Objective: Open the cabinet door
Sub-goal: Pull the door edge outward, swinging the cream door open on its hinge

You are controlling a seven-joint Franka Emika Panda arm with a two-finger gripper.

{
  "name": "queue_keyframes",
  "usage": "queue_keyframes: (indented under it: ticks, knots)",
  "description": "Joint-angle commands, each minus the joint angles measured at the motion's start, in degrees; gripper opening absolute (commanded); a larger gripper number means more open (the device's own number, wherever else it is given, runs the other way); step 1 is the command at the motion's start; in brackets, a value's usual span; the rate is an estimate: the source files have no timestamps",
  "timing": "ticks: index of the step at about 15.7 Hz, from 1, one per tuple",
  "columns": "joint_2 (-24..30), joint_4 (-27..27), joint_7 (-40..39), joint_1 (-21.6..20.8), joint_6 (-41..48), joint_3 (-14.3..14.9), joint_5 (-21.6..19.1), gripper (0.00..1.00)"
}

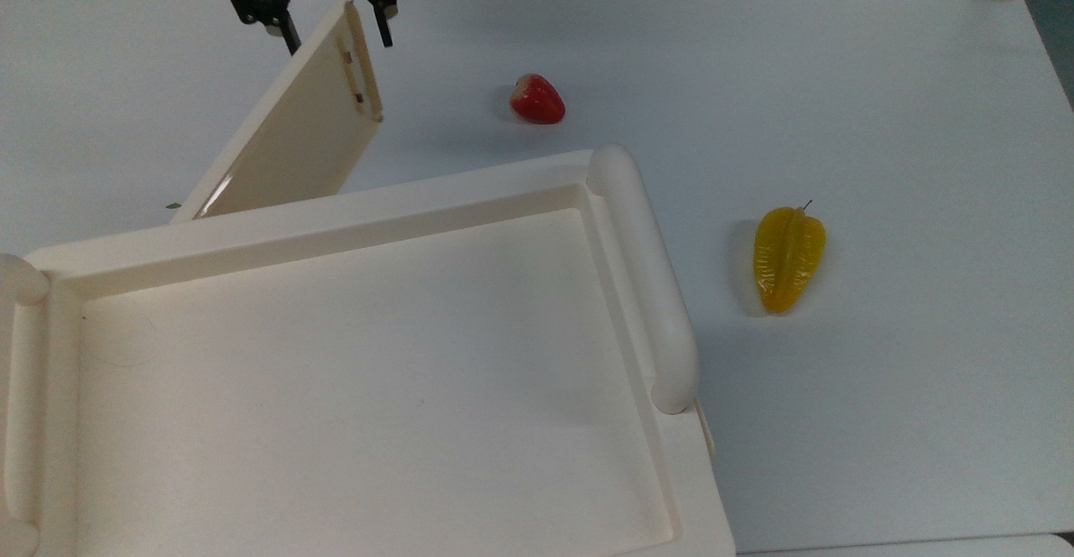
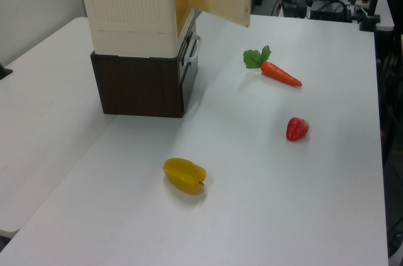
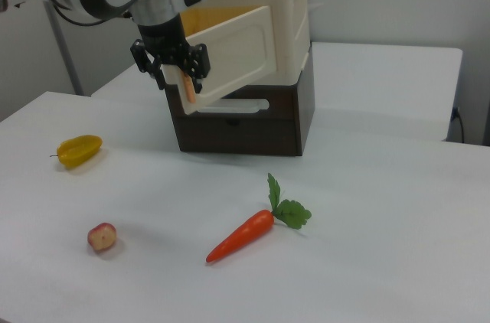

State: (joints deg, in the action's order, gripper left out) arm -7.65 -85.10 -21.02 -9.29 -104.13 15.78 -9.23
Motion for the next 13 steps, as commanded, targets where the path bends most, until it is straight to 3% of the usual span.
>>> queue_keyframes:
  ticks: [1,6,13]
  knots:
    - [3.87,-2.27,-0.87,1.37,7.16,2.49,0.26,1.00]
    - [5.45,-2.27,2.19,3.05,16.49,2.68,6.15,1.00]
    - [5.63,-2.09,11.68,2.88,16.68,1.88,7.30,1.00]
